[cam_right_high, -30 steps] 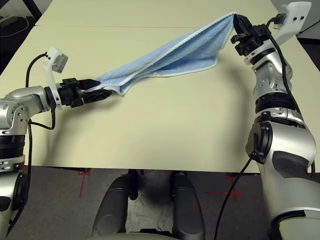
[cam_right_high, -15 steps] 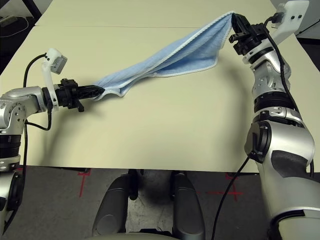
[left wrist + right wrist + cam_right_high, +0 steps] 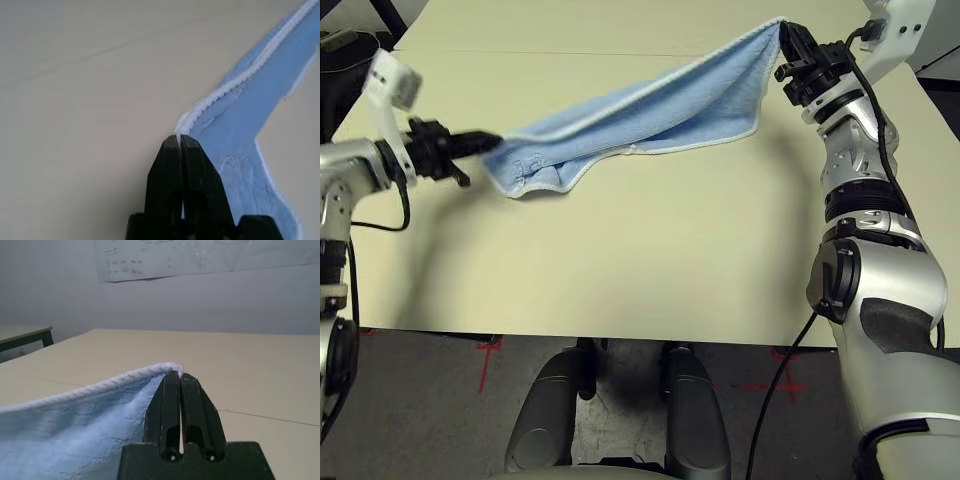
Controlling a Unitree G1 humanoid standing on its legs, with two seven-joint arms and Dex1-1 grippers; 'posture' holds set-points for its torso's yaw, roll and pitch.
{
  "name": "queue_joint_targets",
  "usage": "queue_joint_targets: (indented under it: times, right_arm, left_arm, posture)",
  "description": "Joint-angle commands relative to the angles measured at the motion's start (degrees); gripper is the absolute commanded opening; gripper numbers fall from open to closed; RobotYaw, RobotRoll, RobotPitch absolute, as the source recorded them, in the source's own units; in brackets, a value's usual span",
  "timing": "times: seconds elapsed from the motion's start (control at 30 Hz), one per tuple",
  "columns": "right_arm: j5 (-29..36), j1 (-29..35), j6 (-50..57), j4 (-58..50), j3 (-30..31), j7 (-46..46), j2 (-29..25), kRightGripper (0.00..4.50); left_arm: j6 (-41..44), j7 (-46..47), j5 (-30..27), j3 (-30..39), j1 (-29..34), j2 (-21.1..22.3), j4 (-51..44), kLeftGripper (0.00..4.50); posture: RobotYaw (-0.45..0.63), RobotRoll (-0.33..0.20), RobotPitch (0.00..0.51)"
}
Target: Fold the towel and set it aside.
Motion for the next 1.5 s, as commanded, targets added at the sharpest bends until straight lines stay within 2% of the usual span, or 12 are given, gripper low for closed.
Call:
queue_joint_targets:
  times: [0.03,0.13,0.27,0.47,0.67,0.8,0.93,1.0,1.07,1.17,1.3,1.5]
  right_arm:
    - [1.05,0.79,0.17,1.36,-2.38,-1.27,-3.44,0.00]
    - [1.09,0.60,1.69,1.73,-2.07,0.42,-4.36,0.00]
    - [-1.02,-2.14,1.53,4.32,-0.46,-1.77,-2.55,0.00]
    - [-2.69,-9.01,-0.92,8.38,-1.50,-10.95,-0.90,0.00]
    - [-1.09,-13.46,-4.28,8.77,-4.68,-13.63,-3.15,0.00]
    - [1.01,-13.52,-4.48,8.40,-7.28,-10.55,-5.20,0.00]
    - [3.03,-10.74,-1.12,7.88,-8.35,-2.12,-5.52,0.00]
    - [3.26,-8.74,1.91,7.52,-7.63,3.95,-5.93,0.00]
    - [2.45,-5.57,8.38,7.06,-5.43,13.39,-7.33,0.00]
    - [-0.35,-1.67,16.65,5.66,-0.42,26.24,-9.27,0.00]
    - [-4.86,2.48,20.67,3.26,6.78,38.06,-11.65,0.00]
    - [-10.94,3.95,21.51,1.47,14.97,49.51,-15.01,0.00]
  left_arm:
    - [-2.54,0.02,1.88,0.89,-2.69,2.52,3.01,0.03]
    - [-4.29,0.19,3.01,0.87,-6.06,3.60,6.24,0.03]
    - [-12.94,4.16,8.27,-1.82,-11.91,1.65,18.98,0.03]
    - [-30.55,20.26,15.31,-2.46,-25.18,-3.08,42.73,0.03]
    - [-42.18,27.89,16.41,-0.46,-31.76,-5.13,49.96,0.03]
    - [-47.22,26.95,14.74,1.60,-32.35,-5.21,50.12,0.03]
    - [-46.78,18.83,12.96,2.63,-28.58,-5.03,48.58,0.03]
    - [-43.78,11.95,12.74,1.85,-25.23,-4.37,46.59,0.03]
    - [-35.93,-1.23,12.01,-0.74,-18.49,-2.02,40.24,0.03]
    - [-22.88,-13.98,11.40,-4.50,-8.45,2.57,27.71,0.03]
    - [-11.86,-20.97,9.38,-5.56,2.76,7.71,11.71,0.03]
    - [-1.90,-25.70,7.16,-5.85,9.25,12.70,0.59,0.03]
  posture:
    - [0.01,0.000,0.270]
    - [0.01,0.000,0.284]
    - [0.01,0.000,0.291]
    - [0.02,0.000,0.298]
    - [0.01,0.000,0.308]
    - [0.00,0.000,0.308]
    - [-0.01,0.000,0.309]
    - [-0.01,0.000,0.310]
    - [0.00,0.000,0.312]
    - [0.00,0.000,0.313]
    - [0.01,0.000,0.313]
    - [0.01,0.000,0.308]
